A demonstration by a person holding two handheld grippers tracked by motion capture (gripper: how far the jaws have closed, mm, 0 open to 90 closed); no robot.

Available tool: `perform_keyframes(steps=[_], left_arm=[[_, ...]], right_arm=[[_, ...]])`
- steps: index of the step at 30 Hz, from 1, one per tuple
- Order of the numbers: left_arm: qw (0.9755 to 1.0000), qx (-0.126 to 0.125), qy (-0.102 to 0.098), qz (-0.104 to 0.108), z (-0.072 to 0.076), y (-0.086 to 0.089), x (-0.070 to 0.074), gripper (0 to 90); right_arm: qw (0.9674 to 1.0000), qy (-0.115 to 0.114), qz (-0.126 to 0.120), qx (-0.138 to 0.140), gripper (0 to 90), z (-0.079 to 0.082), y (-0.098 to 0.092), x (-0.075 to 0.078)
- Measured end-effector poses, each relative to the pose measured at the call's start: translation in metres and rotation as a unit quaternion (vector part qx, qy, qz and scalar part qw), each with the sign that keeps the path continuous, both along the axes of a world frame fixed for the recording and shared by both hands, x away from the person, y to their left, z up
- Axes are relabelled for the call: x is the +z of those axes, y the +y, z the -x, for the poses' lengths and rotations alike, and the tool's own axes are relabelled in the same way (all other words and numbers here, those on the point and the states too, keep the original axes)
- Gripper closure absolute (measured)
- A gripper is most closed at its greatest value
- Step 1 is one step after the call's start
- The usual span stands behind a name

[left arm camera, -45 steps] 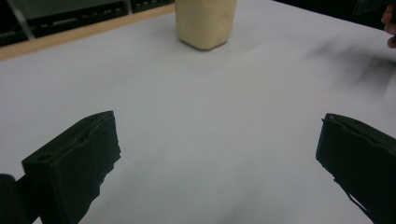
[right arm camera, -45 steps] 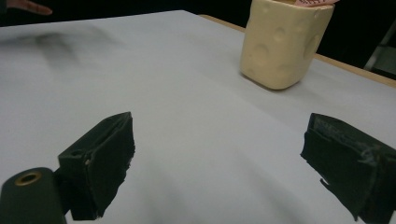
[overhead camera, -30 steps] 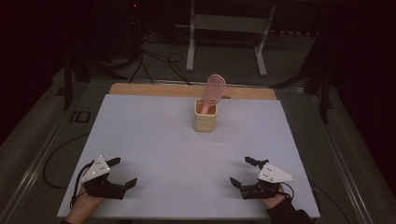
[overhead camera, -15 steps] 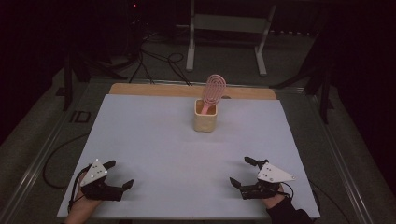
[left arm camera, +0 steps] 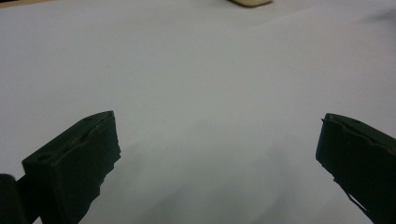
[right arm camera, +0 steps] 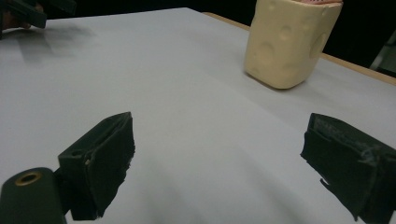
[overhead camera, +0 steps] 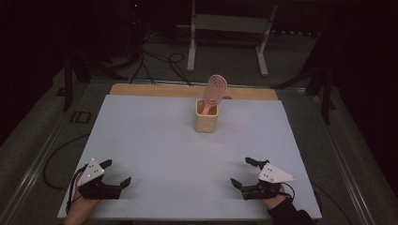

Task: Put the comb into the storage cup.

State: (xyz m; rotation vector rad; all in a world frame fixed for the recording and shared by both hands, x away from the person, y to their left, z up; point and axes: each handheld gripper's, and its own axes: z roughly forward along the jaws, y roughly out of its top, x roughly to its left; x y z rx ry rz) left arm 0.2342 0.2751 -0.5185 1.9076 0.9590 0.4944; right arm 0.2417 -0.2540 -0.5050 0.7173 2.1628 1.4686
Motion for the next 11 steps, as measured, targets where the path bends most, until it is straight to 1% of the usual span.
perform_keyframes(steps=[2,11], left_arm=[[1.0,-0.002,0.0,0.006,-0.0002,-0.0001,0.0006,0.0],[1.0,-0.006,-0.003,0.005,0.0008,-0.001,0.0012,0.0]], right_arm=[[1.0,0.0,0.002,0.0,9.0,0.0,0.0001,-0.0002],[1.0,0.001,0.003,0.0,8.9,0.0001,0.0006,-0.0003]])
